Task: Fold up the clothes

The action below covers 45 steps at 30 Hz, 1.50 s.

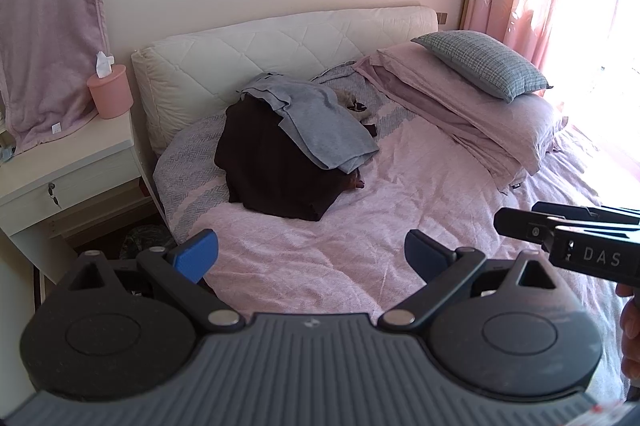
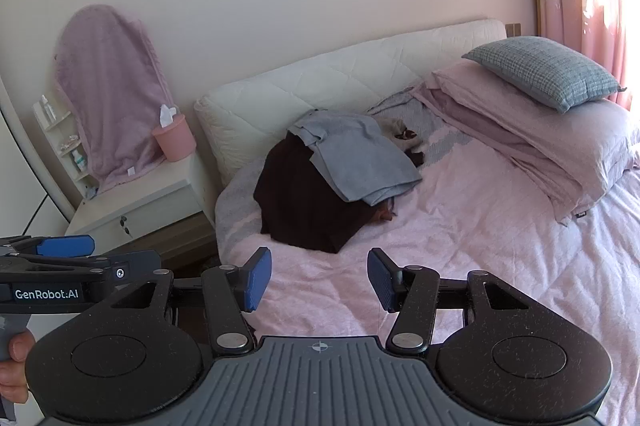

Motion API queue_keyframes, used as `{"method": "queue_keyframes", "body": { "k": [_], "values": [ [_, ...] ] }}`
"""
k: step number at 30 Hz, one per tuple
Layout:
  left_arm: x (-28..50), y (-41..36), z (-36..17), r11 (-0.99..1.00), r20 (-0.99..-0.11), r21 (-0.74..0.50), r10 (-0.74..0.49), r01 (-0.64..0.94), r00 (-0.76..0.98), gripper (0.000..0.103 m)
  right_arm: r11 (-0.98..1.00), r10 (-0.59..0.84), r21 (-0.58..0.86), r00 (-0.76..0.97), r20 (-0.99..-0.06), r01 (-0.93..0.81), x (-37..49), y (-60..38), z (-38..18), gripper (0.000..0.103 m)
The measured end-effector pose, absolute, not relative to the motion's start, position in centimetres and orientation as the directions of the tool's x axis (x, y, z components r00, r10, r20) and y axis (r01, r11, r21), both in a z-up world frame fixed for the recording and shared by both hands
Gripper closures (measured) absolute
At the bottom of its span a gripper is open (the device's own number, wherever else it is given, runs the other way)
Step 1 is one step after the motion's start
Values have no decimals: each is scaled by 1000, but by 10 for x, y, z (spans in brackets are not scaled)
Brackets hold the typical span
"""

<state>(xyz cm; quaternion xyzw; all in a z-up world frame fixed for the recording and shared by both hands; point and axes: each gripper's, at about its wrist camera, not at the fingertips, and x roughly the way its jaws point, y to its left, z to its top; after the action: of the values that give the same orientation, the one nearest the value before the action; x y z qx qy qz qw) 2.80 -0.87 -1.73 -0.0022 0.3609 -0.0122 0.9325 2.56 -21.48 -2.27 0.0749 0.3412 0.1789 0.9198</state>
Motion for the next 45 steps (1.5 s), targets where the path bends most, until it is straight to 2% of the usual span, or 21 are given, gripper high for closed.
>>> {"method": "queue_keyframes", "body": {
  "k": [31,38,45],
  "values": [
    [96,-3,-31,997,-722,-8,-56,73,689,5,935,352,276,681,-643,-222,86,-211,-42,52],
    [148,14,-52,996,-751,-12,-66,87,657,5,943,327,276,686,-650,-188,137,-199,-64,53],
    [240,49,-88,995,-802,-8,-68,103,593,5,960,275,233,671,-688,-155,216,-164,-103,53]
  ]
}}
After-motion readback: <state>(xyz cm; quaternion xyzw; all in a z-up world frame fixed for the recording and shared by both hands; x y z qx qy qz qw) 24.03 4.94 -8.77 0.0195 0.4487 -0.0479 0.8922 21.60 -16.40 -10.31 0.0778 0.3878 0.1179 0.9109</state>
